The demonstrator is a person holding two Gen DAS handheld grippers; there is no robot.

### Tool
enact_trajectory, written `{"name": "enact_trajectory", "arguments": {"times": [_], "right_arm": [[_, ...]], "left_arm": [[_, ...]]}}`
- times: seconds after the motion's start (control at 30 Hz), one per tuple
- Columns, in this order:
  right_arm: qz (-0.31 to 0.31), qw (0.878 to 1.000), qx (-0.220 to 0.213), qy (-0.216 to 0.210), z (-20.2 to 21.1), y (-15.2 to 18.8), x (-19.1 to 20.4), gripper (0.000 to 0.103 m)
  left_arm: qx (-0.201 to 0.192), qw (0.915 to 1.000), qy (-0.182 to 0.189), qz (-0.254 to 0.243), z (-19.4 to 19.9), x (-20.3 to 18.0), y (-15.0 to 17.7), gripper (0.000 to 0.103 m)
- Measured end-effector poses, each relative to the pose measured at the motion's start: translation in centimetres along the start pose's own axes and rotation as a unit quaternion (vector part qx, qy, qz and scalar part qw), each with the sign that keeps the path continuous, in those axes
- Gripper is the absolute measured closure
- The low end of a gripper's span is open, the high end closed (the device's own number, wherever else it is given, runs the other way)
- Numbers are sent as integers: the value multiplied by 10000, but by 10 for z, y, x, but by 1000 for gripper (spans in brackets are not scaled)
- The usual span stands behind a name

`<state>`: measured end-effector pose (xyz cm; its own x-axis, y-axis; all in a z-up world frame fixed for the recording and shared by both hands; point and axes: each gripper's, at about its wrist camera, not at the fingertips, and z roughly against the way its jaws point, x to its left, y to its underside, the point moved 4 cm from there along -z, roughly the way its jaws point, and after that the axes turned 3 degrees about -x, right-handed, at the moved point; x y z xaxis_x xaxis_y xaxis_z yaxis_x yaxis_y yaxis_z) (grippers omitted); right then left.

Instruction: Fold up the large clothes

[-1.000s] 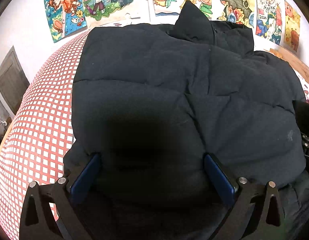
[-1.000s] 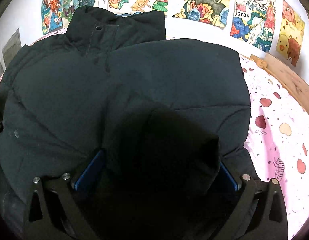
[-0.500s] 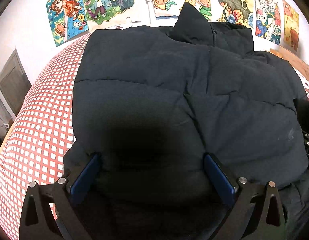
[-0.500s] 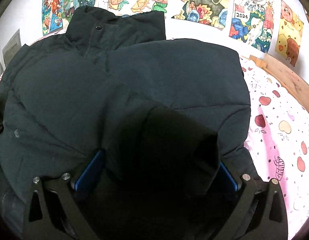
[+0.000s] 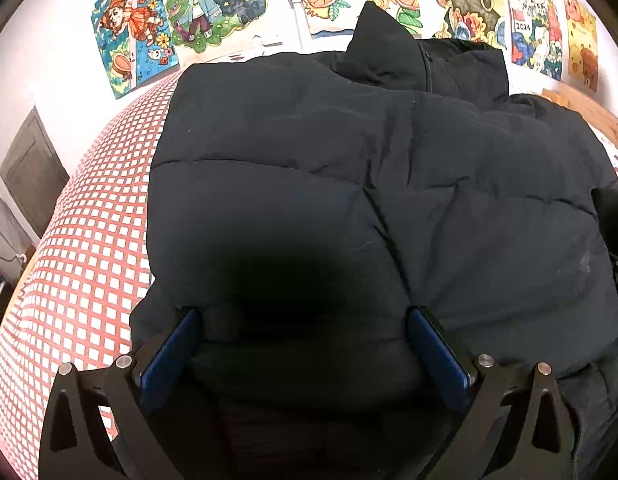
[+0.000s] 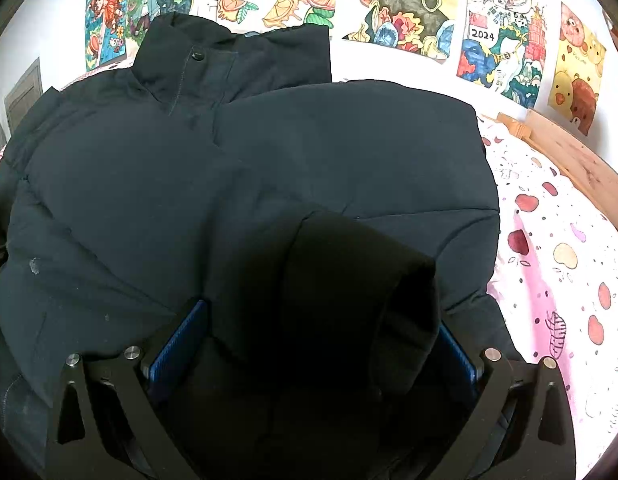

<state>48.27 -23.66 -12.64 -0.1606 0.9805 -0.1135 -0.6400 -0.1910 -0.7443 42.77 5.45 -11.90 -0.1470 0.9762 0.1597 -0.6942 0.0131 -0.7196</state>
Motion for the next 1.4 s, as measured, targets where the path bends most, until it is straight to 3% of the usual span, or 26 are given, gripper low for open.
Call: {"name": "enact_trajectory", "arguments": {"times": [0.4,0.63,0.77,0.83,0.93,1.13,1.27,1.4], "right_arm": [[-31,9995,313,87,12,-1,1,1],[-171,9989,424,87,32,-1,-3,1],[-374,9985,368,-148,46,-9,-12,1],[-573,9976,198,-342,58,-21,-18,1],[-854,9943,-55,-643,73,-52,-28,1],[-1014,9920,-249,-709,58,-122,-32,1],[-1551,9830,-244,-950,19,-168,-33,1],[-1948,9751,-57,-1055,-31,-198,-32,8]], "left_arm": [[71,9995,-199,-235,-2,-3,-7,0],[356,9993,28,-127,-5,8,-18,0],[657,9973,335,-31,1,19,-34,0],[615,9964,549,191,8,30,-46,0],[341,9957,682,530,23,49,-82,0],[-629,9927,821,626,40,51,-183,0],[-759,9883,952,922,13,41,-235,0],[-504,9877,1131,954,-25,11,-261,0]]}}
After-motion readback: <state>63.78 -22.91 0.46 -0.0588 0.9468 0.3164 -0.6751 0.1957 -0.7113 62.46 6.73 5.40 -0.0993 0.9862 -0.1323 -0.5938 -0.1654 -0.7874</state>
